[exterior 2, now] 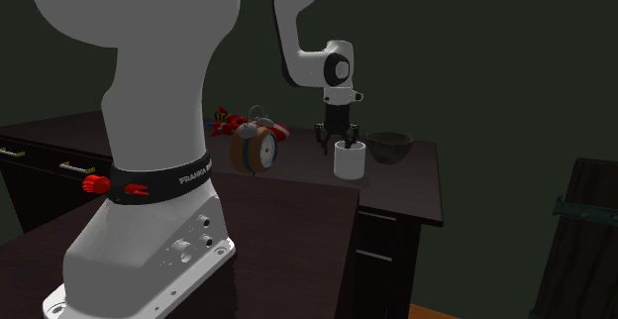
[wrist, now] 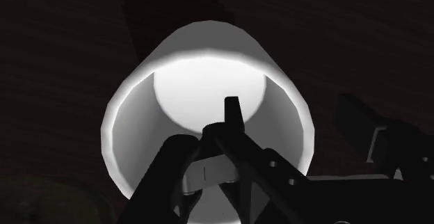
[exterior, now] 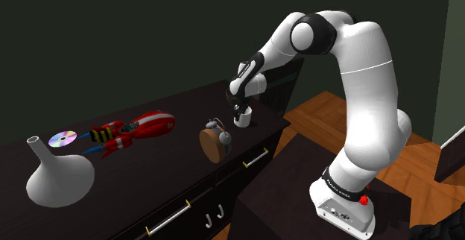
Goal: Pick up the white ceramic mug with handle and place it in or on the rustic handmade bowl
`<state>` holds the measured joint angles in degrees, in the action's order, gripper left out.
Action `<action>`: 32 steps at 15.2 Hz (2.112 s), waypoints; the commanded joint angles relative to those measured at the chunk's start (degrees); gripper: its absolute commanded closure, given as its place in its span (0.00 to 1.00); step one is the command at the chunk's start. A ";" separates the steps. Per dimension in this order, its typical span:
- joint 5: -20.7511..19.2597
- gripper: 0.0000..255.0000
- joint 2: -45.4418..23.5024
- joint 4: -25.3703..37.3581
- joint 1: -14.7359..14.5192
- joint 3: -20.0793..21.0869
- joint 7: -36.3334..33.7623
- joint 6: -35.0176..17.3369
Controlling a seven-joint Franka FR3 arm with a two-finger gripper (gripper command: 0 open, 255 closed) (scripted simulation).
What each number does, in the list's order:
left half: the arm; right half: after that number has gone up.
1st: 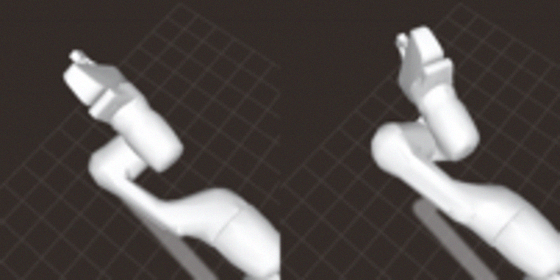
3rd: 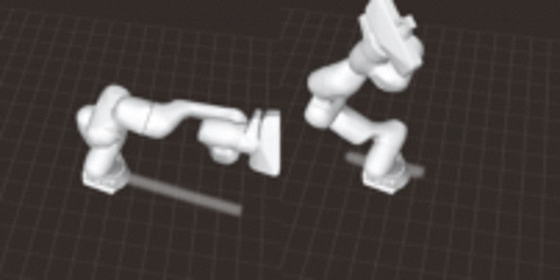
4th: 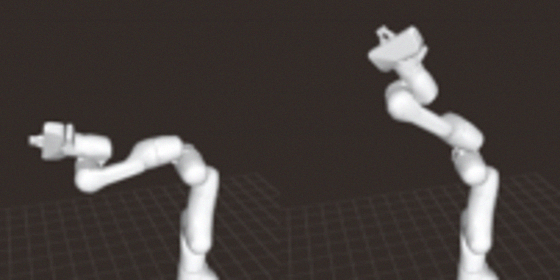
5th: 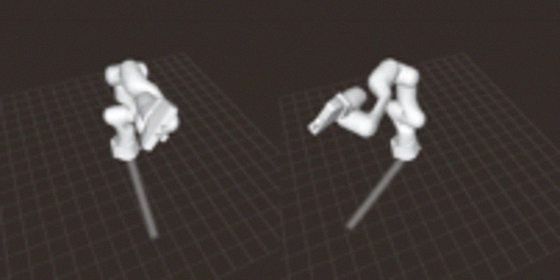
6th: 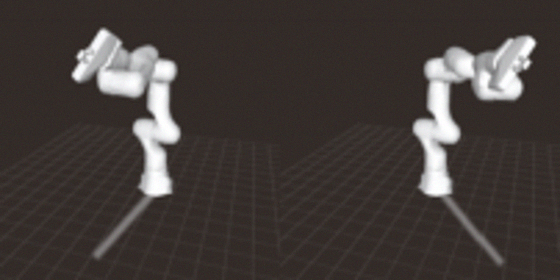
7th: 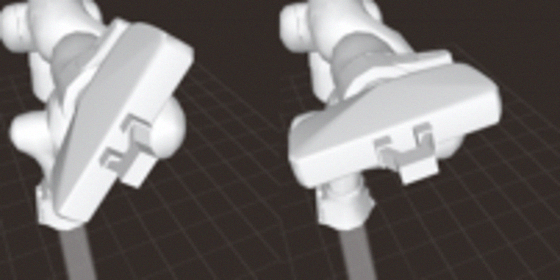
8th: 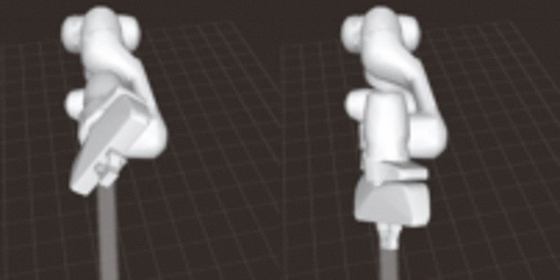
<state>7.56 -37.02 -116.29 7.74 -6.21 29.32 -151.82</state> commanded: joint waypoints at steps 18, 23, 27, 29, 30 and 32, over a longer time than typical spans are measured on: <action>-1.03 1.00 6.25 -1.68 -0.81 -1.05 -0.70 4.56; -1.69 1.00 9.52 -2.18 -1.21 -1.59 -1.14 7.33; -2.24 1.00 12.03 -2.35 -1.49 -1.98 -1.51 9.65; -2.52 1.00 13.24 -2.36 -1.62 -2.15 -1.69 10.84; -2.66 1.00 13.84 -2.35 -1.69 -2.24 -1.78 11.44; -2.94 1.00 15.01 -2.29 -1.80 -2.40 -1.96 12.66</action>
<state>4.75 -22.50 -118.72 6.02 -8.55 27.48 -139.78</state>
